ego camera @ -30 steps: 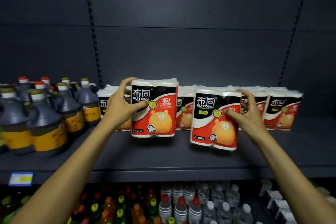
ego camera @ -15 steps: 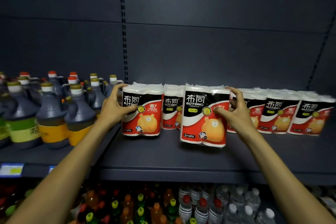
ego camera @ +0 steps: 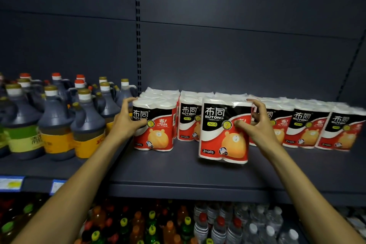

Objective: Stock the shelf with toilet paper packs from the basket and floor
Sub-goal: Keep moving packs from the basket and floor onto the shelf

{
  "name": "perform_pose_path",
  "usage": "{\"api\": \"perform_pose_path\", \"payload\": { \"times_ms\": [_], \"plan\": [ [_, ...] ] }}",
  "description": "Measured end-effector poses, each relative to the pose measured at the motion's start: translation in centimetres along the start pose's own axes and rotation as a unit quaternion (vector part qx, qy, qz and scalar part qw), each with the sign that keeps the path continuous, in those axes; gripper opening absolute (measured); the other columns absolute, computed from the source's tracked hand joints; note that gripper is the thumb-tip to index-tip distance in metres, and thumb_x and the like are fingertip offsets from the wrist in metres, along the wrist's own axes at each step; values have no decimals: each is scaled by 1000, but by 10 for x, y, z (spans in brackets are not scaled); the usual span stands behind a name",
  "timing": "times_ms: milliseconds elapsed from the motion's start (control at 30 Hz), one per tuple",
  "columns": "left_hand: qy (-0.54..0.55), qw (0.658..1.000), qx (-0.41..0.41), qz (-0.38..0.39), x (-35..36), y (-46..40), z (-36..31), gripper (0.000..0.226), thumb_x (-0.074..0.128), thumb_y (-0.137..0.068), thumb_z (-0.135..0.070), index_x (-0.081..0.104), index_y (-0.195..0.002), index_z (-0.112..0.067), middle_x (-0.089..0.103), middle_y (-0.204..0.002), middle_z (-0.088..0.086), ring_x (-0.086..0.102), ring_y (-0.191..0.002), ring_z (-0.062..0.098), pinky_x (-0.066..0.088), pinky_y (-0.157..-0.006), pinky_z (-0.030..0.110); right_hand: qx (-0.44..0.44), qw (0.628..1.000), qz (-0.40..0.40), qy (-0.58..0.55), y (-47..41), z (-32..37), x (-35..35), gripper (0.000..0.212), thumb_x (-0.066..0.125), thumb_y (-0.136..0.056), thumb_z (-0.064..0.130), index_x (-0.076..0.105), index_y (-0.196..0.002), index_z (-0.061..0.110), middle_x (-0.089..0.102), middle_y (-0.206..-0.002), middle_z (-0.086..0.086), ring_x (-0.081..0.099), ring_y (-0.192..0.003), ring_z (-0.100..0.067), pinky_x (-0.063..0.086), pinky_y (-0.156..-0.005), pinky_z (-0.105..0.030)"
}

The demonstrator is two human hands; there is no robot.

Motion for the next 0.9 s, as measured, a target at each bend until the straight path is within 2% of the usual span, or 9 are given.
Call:
{"api": "perform_pose_path", "payload": {
  "times_ms": [67, 200, 333, 467, 533, 600, 733, 800, 900],
  "plan": [
    [-29, 1000, -2, 8, -1, -1, -3, 72, 77, -75, -10, 38, -133, -28, 64, -114, 5, 63, -96, 20, 51, -74, 29, 2, 1000, 2, 5, -2, -2, 6, 67, 71, -81, -3, 40, -130, 31, 54, -104, 11, 64, -76, 12, 51, -58, -11],
    [-89, 996, 0, 24, -5, -8, -8, 77, 81, -73, -22, 36, -134, -22, 62, -122, 9, 60, -110, 27, 52, -90, 40, 9, 1000, 21, 3, -11, -7, 27, 68, 73, -78, -3, 42, -127, 32, 60, -108, 1, 69, -76, 1, 53, -60, -17],
    [-113, 993, 3, 20, -3, -9, -11, 77, 82, -74, -25, 35, -135, -21, 61, -125, 12, 59, -113, 31, 51, -93, 46, 16, 999, 41, -12, -22, -9, 48, 68, 73, -77, -4, 42, -124, 34, 62, -110, -2, 70, -75, -3, 54, -60, -19],
    [-116, 993, 13, 10, 0, -6, -13, 77, 82, -74, -25, 36, -135, -20, 61, -127, 11, 59, -114, 31, 52, -91, 43, 32, 997, 55, -31, -35, -16, 62, 70, 75, -73, 0, 43, -120, 40, 65, -112, -7, 72, -87, -23, 60, -72, -39],
    [-114, 993, 19, 8, 2, -6, -14, 76, 82, -74, -26, 36, -135, -20, 61, -127, 10, 59, -114, 29, 52, -90, 40, 37, 997, 60, -38, -38, -20, 67, 70, 76, -71, 1, 44, -118, 43, 64, -116, -7, 72, -91, -26, 60, -78, -46],
    [-112, 993, 22, 6, 2, -6, -13, 76, 82, -73, -26, 37, -134, -20, 61, -126, 9, 59, -114, 29, 51, -88, 39, 34, 996, 60, -53, -40, -25, 71, 71, 74, -71, -3, 44, -119, 39, 62, -120, -9, 71, -94, -25, 60, -77, -42],
    [-110, 994, 24, 2, 1, -7, -12, 77, 82, -73, -27, 37, -135, -20, 61, -128, 9, 58, -115, 30, 51, -90, 40, 25, 996, 74, -50, -39, -37, 73, 72, 73, -74, -10, 41, -128, 25, 58, -125, -5, 62, -106, -14, 53, -69, -16],
    [-104, 994, 19, 4, 1, -7, -12, 78, 82, -74, -26, 35, -136, -20, 60, -129, 10, 58, -116, 30, 49, -89, 38, 26, 996, 89, -21, -36, -42, 73, 74, 76, -75, -3, 40, -132, 28, 56, -124, 2, 59, -107, -8, 52, -67, -13],
    [-103, 995, 17, 9, 1, -6, -12, 79, 81, -75, -28, 34, -137, -20, 60, -129, 11, 58, -116, 30, 49, -90, 38, 15, 995, 89, 34, -35, -46, 70, 80, 80, -76, 10, 37, -138, 35, 51, -128, 5, 58, -109, -9, 55, -72, -19]
  ]
}}
Point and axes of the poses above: each hand's wrist, its own y-axis away from the middle knuckle, its own x-axis out of the palm, z = x × y, the point moved 4 cm from there along -y, towards the middle knuckle
